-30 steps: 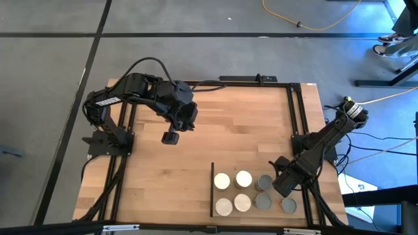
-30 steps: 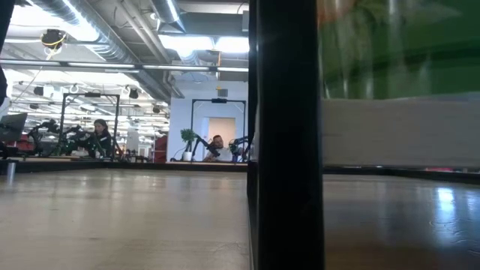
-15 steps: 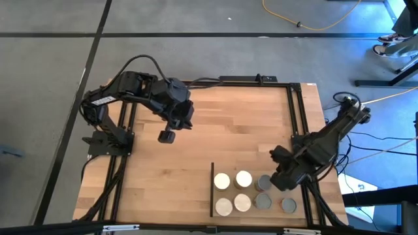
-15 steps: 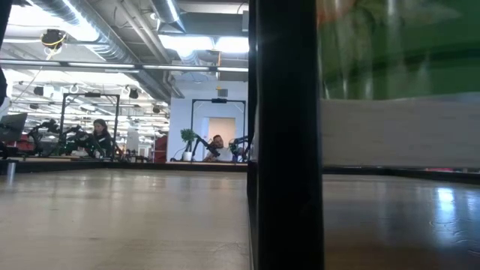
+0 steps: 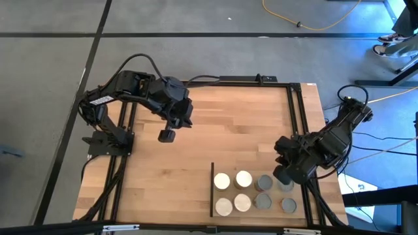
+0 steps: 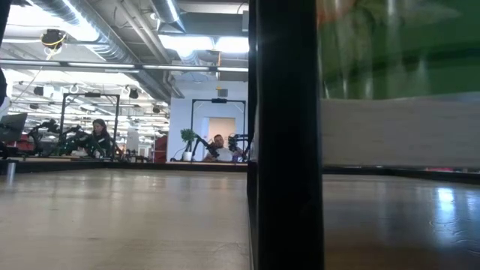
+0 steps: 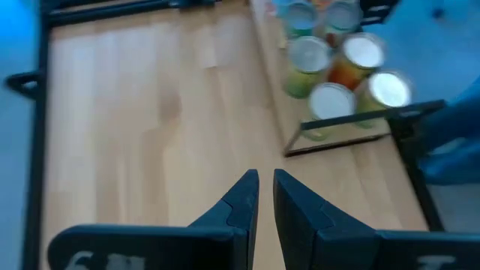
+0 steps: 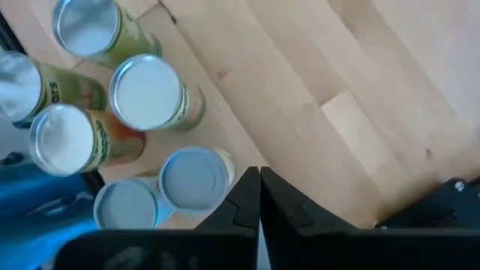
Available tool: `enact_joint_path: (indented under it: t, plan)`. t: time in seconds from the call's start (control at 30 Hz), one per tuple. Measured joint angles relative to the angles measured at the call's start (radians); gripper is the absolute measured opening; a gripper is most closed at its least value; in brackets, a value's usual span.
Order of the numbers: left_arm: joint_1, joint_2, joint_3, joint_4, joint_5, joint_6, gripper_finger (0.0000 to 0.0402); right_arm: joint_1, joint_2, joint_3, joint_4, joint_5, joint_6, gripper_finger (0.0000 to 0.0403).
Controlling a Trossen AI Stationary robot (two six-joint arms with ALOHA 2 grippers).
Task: Pick and place cans onto a shelf
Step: Return to Home Position
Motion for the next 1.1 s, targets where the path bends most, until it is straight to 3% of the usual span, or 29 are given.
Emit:
enact_joint_path:
  t: [0.23,0.53,0.73,0.87,1.1]
  plan:
    - [0.0,0.0,0.0,-0.008,-0.138,-0.086,0.0036,0.0,0.001,0.0,-0.006,0.037,-0.006,0.0004]
    - [0.001,-0.022,-0.002,-0.073,-0.192,-0.029,0.0003,-0.032,-0.008,0.068,-0.076,0.087,-0.06,0.0003]
    - [0.001,-0.102,-0.005,-0.128,-0.225,-0.046,0.0001,-0.067,-0.044,0.176,-0.072,0.281,-0.242,0.0004]
    - [0.001,-0.199,-0.004,-0.129,-0.187,-0.049,0.0001,-0.069,-0.109,0.2,-0.071,0.412,-0.357,0.0003]
    - [0.0,-0.384,0.0,-0.13,-0.189,-0.101,0.0,-0.069,-0.298,0.154,-0.074,0.553,-0.389,0.0002]
